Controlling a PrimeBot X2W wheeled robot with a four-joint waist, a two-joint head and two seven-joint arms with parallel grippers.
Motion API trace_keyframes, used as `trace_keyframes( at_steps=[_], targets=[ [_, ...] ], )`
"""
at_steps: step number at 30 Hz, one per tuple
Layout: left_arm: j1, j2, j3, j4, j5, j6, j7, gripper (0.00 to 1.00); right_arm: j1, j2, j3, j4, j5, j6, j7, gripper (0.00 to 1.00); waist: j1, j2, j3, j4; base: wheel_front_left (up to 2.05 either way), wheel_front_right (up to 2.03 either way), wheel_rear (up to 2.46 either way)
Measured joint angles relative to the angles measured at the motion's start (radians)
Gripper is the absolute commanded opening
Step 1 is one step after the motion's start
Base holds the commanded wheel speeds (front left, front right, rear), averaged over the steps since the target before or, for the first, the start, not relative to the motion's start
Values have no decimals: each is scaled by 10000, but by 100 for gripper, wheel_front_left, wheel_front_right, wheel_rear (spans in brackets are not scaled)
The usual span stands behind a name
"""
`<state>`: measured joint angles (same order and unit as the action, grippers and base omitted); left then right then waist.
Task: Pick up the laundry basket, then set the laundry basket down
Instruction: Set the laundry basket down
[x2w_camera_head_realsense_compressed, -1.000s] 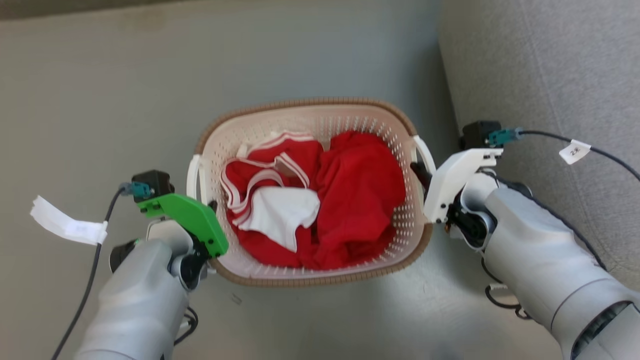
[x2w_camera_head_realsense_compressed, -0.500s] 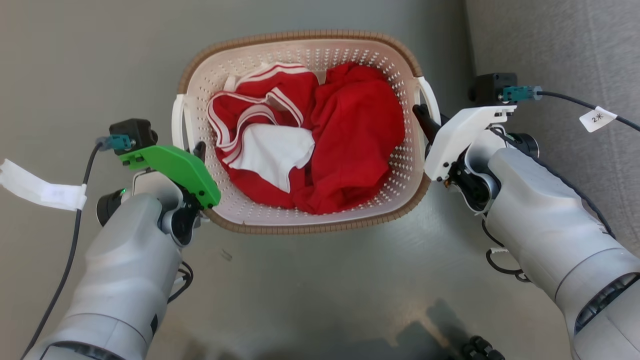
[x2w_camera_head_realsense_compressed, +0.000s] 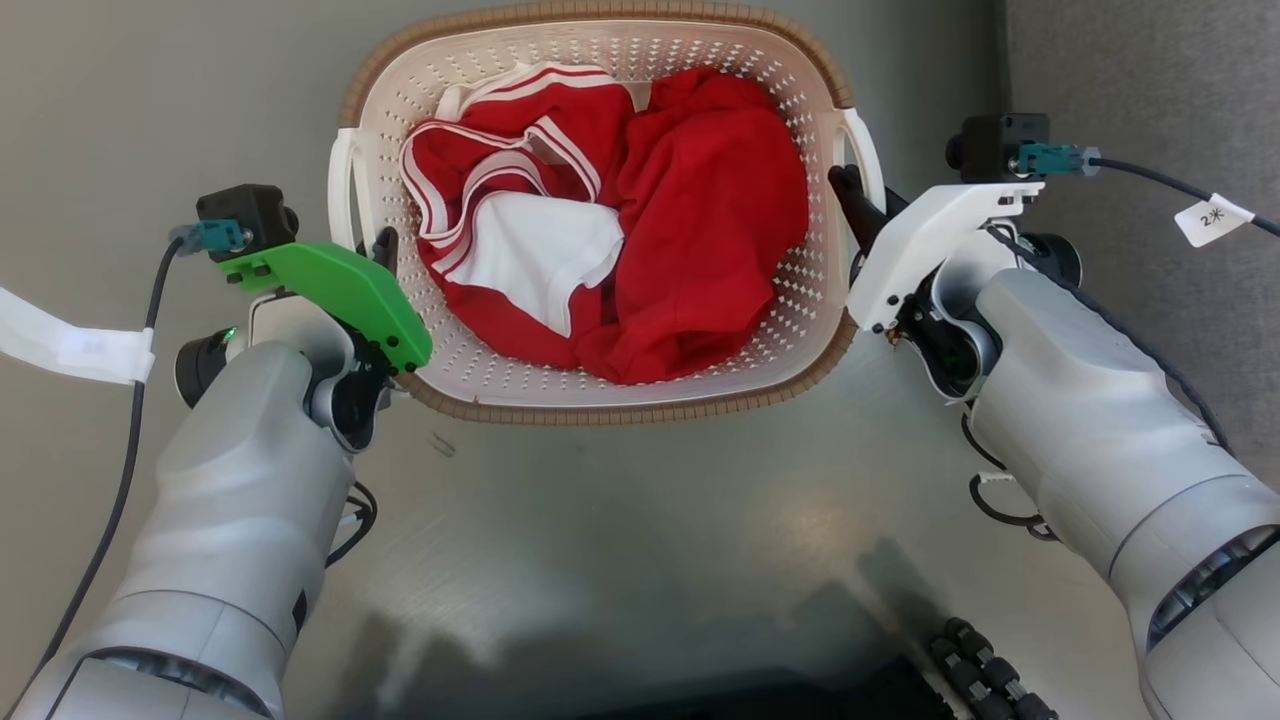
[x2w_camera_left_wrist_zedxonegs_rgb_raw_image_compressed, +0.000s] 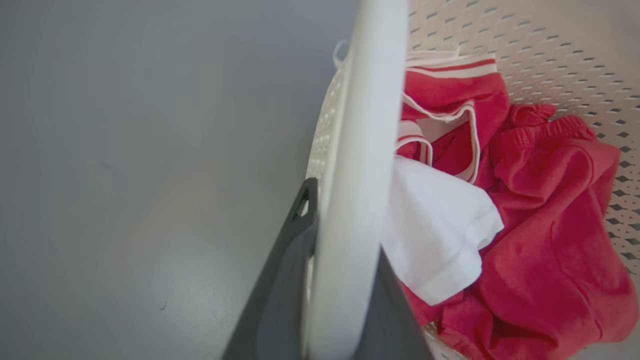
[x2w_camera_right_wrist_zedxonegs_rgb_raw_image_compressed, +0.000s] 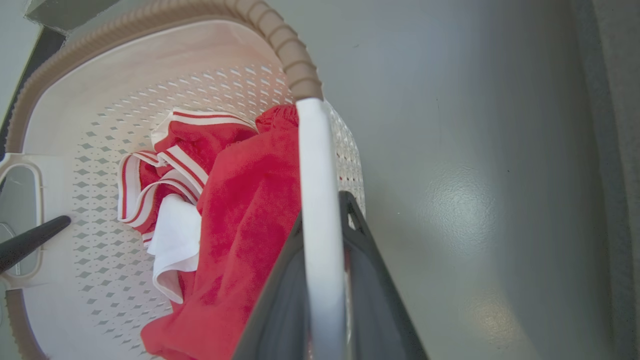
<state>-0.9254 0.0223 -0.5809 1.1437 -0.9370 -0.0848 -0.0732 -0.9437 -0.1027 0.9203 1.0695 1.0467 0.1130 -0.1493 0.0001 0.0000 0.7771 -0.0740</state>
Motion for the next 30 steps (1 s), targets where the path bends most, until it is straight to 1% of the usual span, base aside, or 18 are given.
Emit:
trace_keyframes(
  at_steps=[12, 14, 30],
  targets=[
    [-416, 4, -25, 207, 94, -46, -251, 0, -301, 44, 127, 48, 13, 0, -313, 0, -1, 0, 705, -9, 0, 0, 0],
    [-466, 4, -31, 234, 136, -121, -324, 0, -366, 44, 136, 50, 13, 0, -360, 0, -1, 0, 812, -12, 0, 0, 0],
    [-825, 4, -84, 447, 259, -238, -794, 0, -572, 63, 299, 50, 13, 0, -798, 0, -1, 0, 1525, -65, 0, 0, 0]
  ],
)
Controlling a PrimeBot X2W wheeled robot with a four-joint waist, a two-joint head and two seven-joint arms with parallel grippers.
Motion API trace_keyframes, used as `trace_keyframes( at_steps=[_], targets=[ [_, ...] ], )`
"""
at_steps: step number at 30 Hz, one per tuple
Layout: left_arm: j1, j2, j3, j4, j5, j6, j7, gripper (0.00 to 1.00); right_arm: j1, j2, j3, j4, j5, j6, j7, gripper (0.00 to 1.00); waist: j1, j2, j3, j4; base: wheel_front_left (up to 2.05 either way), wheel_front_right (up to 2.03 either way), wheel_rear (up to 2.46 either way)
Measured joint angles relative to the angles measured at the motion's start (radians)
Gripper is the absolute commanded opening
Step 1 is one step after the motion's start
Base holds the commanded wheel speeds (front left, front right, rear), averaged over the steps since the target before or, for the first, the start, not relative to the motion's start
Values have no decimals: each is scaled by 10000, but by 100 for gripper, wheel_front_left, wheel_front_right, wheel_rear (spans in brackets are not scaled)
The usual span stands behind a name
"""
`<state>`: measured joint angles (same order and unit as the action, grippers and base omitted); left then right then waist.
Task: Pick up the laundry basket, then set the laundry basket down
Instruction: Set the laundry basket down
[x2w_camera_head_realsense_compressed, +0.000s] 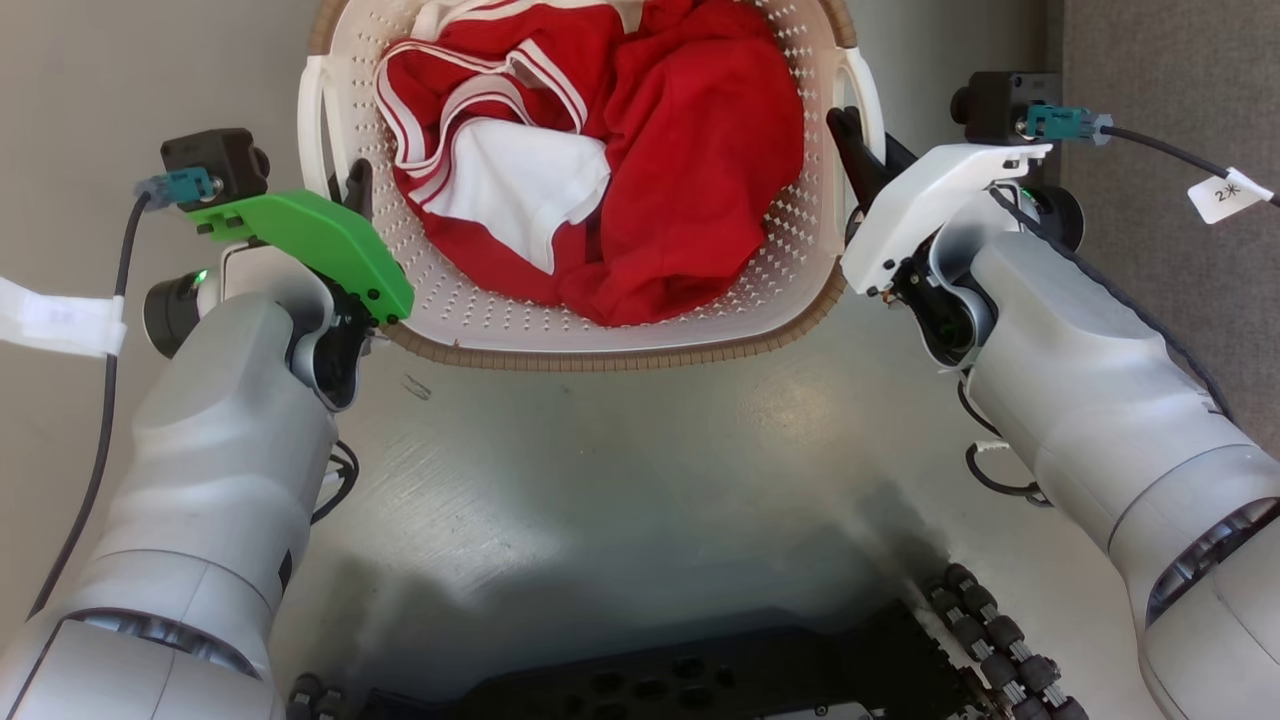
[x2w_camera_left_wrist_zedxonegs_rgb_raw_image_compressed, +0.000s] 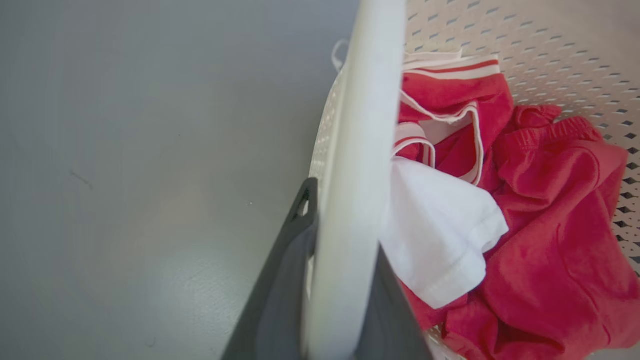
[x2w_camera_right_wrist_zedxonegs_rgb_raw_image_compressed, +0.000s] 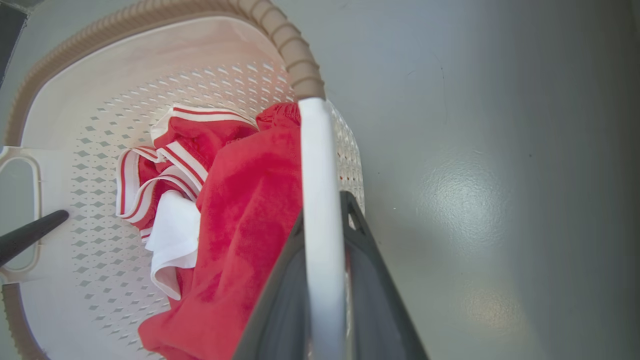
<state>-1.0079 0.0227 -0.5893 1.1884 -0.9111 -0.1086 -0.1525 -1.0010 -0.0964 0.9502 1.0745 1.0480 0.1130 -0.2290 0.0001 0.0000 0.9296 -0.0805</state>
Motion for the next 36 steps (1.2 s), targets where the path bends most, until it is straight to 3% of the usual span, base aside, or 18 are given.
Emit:
trace_keyframes(
  at_steps=[6, 7, 8, 9, 23, 36],
  targets=[
    [0, 0, -73, 127, 6, -17, -69, 0, 1, 25, 21, 73, 0, 0, -56, 2, 0, 0, 68, -16, 0, 0, 0],
    [0, 0, -86, 176, 6, -35, -69, 34, 1, 33, 21, 86, 0, 0, -63, 35, -1, 0, 71, -19, 0, 0, 0],
    [0, -4, -88, 240, 4, -63, -65, 96, 4, 40, 13, 105, 8, 2, -81, 100, -1, 0, 71, -21, 0, 0, 0],
    [0, -6, -86, 263, 2, -67, -65, 100, 8, 56, -13, 150, 61, 19, -81, 100, -1, 0, 69, -23, 0, 0, 0],
    [-22, -6, -282, 391, 15, -105, -71, 100, 59, 240, -59, 637, 186, 113, -96, 100, -1, 0, -225, -46, 0, 0, 0],
    [199, 297, -957, 612, 786, -117, -560, 100, 603, 261, -337, 662, 537, 113, -169, 100, -1, 0, -1066, -141, 0, 0, 0]
  ],
)
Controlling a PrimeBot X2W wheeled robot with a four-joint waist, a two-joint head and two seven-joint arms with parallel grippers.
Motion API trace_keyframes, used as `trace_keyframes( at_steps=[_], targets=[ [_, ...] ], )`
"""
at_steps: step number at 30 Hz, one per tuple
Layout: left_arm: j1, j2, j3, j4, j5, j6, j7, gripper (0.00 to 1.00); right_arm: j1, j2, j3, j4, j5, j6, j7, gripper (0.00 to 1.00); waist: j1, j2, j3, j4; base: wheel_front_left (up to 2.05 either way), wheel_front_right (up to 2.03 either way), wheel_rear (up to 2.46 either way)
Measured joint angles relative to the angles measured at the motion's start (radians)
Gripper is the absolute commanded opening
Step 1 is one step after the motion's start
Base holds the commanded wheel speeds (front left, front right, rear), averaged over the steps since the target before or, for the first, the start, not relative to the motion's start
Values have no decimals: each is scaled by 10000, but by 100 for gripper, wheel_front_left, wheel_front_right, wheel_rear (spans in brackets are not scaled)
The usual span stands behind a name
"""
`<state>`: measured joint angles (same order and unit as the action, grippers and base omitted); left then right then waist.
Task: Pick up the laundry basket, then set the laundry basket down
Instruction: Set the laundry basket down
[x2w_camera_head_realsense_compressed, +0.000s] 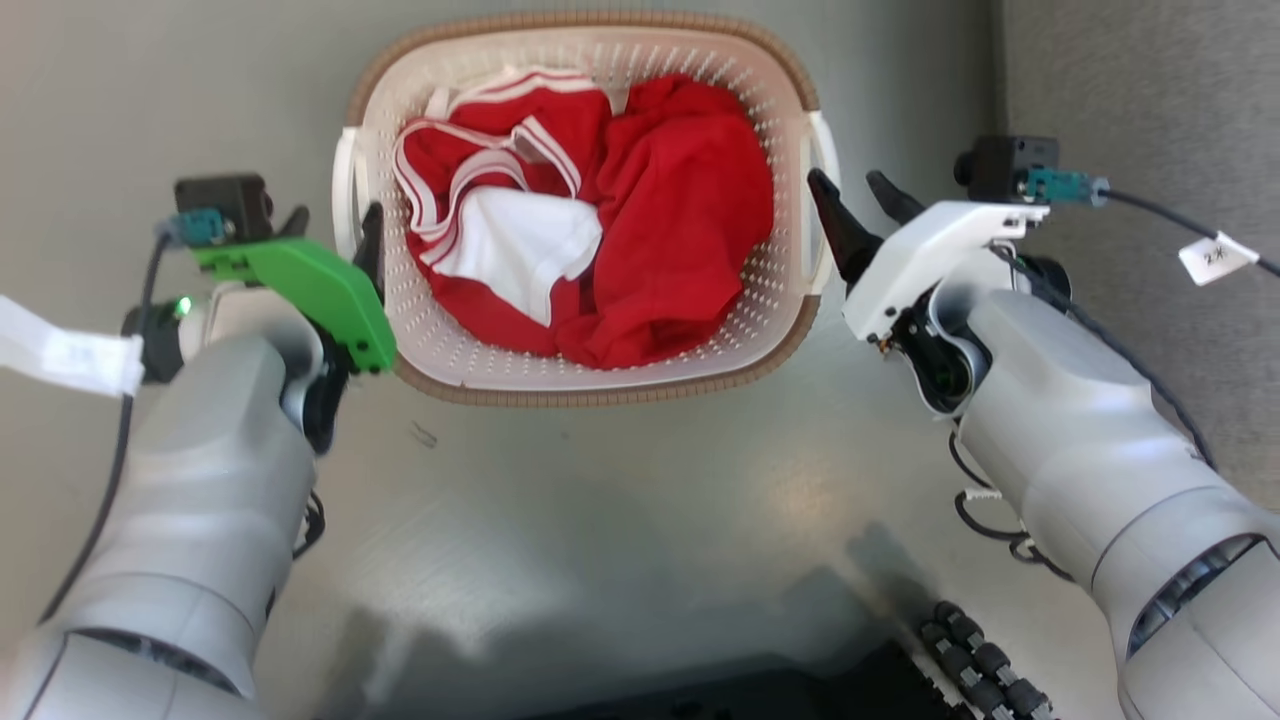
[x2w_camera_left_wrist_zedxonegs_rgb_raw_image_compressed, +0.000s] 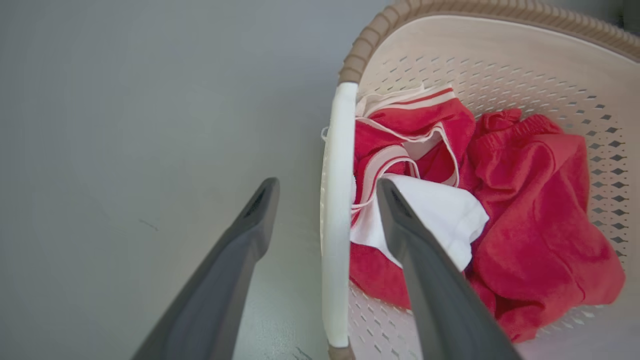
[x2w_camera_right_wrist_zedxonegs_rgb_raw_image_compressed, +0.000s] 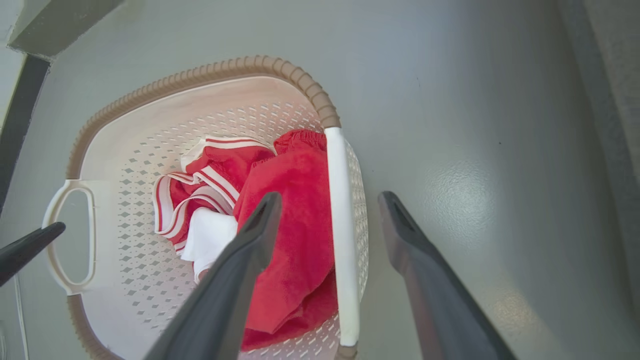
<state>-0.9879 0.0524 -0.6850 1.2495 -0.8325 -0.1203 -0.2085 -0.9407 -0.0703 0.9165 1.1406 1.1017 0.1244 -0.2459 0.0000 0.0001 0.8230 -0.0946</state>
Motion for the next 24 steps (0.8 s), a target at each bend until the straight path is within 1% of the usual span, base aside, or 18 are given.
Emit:
trace_keyframes(
  at_steps=[8, 17, 24],
  targets=[
    [784, 23, -117, 42, 8, -29, -219, 100, 294, -104, -374, -295, 42, 0, -4, 100, 0, 0, -886, -111, 0, 0, 0],
    [1234, 44, -221, -242, 104, -40, -401, 100, 695, -608, -909, -1007, -579, 0, -13, 100, -1, 0, -2087, -219, 0, 0, 0],
    [1745, 173, -115, -755, 150, -40, -403, 100, 1351, -777, -1285, -1519, -1070, 0, -13, 100, -1, 0, -3082, -243, 0, 0, 0]
  ],
)
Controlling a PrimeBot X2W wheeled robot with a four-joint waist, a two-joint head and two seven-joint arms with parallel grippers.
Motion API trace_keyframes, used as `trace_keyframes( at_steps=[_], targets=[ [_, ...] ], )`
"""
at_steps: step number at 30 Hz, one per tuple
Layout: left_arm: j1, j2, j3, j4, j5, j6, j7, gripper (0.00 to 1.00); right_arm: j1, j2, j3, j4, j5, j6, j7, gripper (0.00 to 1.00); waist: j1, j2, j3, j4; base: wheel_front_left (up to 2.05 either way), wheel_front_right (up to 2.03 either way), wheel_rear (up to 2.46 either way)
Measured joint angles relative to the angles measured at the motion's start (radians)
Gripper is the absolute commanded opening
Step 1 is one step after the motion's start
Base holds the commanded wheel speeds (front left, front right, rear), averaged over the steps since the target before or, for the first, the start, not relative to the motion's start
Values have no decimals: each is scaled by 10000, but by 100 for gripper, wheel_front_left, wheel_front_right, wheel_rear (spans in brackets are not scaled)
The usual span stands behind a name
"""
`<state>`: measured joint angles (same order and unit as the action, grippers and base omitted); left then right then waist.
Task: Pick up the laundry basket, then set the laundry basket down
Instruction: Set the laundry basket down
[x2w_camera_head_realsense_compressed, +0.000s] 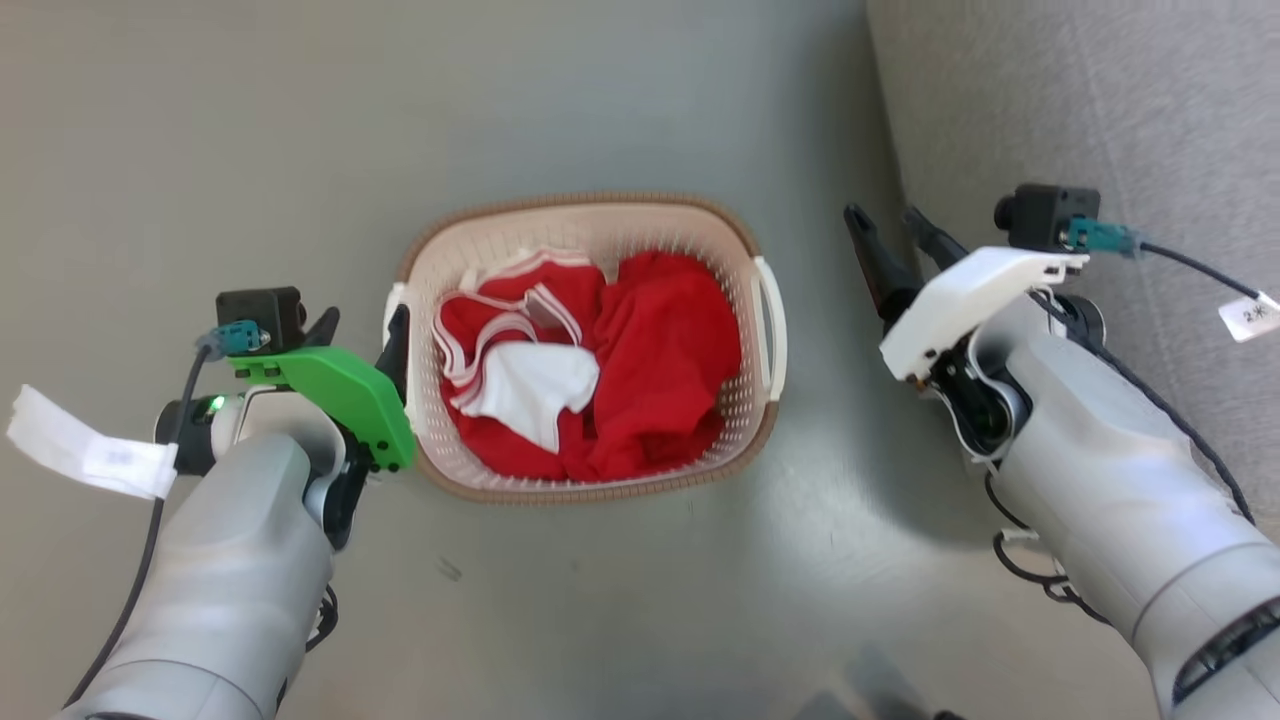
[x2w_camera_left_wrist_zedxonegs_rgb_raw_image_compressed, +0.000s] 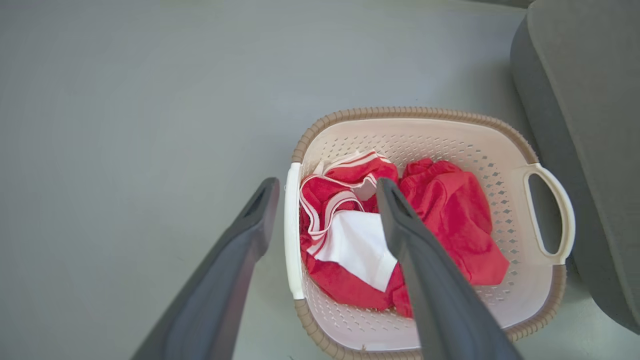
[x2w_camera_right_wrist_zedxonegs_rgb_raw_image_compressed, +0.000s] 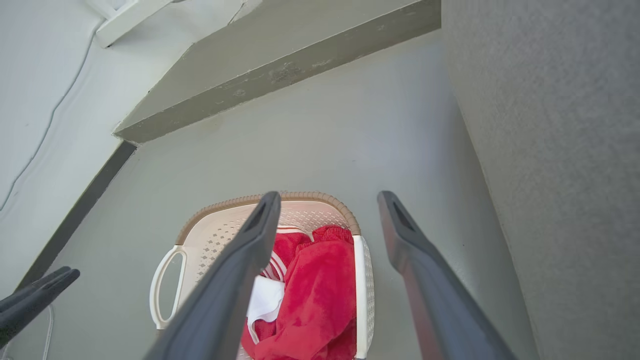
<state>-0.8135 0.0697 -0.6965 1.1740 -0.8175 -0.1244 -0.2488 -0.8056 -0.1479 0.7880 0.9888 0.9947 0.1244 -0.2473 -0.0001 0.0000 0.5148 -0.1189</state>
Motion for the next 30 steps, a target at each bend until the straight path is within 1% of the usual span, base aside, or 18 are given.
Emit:
trace_keyframes(
  at_steps=[6, 14, 19, 25, 30],
  targets=[
    [302, 136, 708, -1014, 44, 0, 0, 100, 634, -171, -433, -510, -407, 0, 0, 100, 0, 0, -859, 38, 0, 0, 0],
    [1314, 384, 1469, -2082, 123, 0, 0, 100, 1616, -376, -1007, -1335, -1058, 0, 0, 100, 0, 0, -2007, 174, 0, 0, 0],
    [2011, 506, 2107, -2823, 280, 31, 0, 100, 2090, -337, -1212, -2069, -1448, 0, 0, 100, 0, 0, -2688, 259, 0, 0, 0],
    [2843, 525, 2631, -3620, 527, 198, 0, 100, 2548, -382, -1695, -2834, -1946, 0, -2, 100, 0, 0, -3343, 335, 0, 0, 0],
    [3426, 560, 3296, -4615, 1051, 456, 0, 100, 3181, -408, -2330, -3501, -2372, 0, -2, 100, 0, 0, -3761, 414, 0, 0, 0]
  ],
)
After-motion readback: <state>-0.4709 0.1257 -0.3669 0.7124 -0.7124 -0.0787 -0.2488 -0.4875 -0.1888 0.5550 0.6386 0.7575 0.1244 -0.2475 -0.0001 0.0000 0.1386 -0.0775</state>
